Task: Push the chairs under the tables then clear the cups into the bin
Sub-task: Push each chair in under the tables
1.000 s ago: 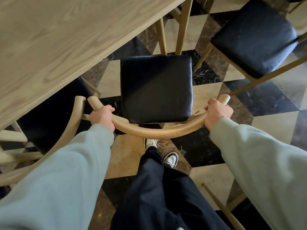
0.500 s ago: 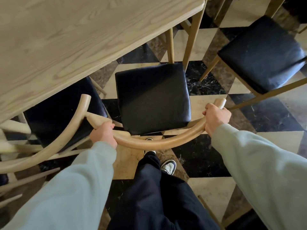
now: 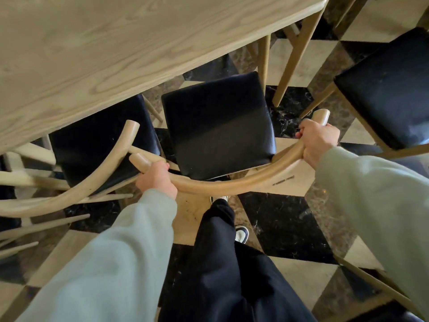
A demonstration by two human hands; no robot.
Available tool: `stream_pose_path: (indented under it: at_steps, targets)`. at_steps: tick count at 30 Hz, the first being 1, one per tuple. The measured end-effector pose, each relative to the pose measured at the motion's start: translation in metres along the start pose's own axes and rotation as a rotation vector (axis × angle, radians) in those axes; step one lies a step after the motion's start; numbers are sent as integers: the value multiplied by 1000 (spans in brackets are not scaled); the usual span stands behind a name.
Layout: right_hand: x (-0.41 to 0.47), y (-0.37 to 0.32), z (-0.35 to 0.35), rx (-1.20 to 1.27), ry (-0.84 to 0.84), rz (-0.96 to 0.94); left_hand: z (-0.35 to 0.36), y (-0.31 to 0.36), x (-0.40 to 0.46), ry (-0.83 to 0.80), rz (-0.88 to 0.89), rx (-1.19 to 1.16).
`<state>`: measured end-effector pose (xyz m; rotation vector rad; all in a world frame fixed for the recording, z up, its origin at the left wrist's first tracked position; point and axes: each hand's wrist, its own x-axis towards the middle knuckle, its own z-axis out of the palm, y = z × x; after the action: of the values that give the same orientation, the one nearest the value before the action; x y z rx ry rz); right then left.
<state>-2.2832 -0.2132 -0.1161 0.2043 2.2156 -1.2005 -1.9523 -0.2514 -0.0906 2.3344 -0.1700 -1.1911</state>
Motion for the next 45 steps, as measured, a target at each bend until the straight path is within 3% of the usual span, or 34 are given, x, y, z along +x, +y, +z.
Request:
stream_pose_path:
  at_steps: [8, 19, 29, 45]
  targets:
    - [29, -50, 41, -37, -62, -34, 35, 28, 3, 9, 3, 10]
    - [73, -122, 88, -50, -109, -71, 96, 76, -1, 53, -74, -224]
    - [93, -160, 116, -98, -146, -27, 125, 108, 0, 84, -135, -249]
    - [99, -167, 113, -152, -213, -32, 129, 92, -4, 119, -105, -252]
